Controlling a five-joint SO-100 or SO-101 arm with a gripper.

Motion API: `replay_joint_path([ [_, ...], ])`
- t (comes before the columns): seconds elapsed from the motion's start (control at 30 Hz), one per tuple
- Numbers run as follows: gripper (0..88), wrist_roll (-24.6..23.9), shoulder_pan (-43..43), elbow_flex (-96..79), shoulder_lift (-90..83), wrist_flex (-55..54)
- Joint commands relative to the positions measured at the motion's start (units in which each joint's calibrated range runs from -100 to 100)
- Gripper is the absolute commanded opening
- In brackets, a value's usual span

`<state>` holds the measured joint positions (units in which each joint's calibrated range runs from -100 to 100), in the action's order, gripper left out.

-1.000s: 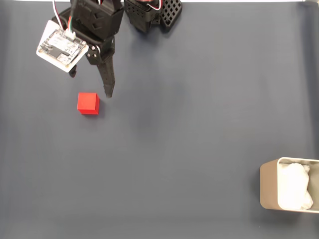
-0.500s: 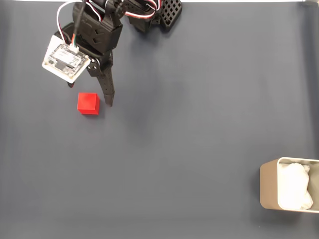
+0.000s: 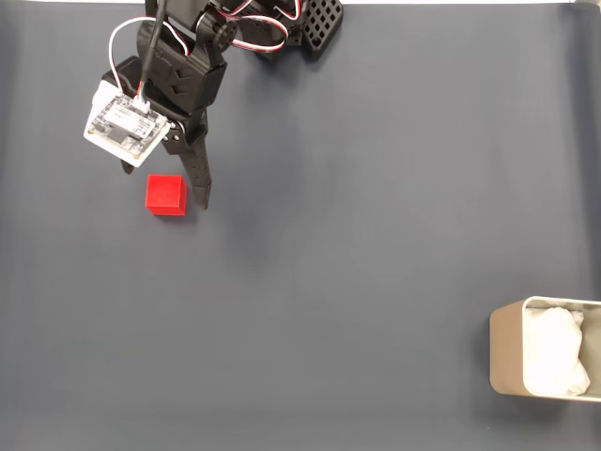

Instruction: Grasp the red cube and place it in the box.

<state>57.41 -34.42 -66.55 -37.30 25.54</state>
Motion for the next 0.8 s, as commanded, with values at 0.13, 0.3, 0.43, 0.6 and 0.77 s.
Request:
replay_joint_path([
  [0.13,37.3,0.6,-0.5,0.3,2.0,-3.9],
  [0.3,37.5,1.0,-0.5,-0.6,3.2,-5.7],
  [0.43,37.5,1.2,-0.5,-1.6,4.0,-7.0],
  [0.6,37.5,1.3,-0.5,-3.3,4.6,-7.9],
  [0.77,37.6,1.1,-0.1,-4.3,5.2,-8.5],
])
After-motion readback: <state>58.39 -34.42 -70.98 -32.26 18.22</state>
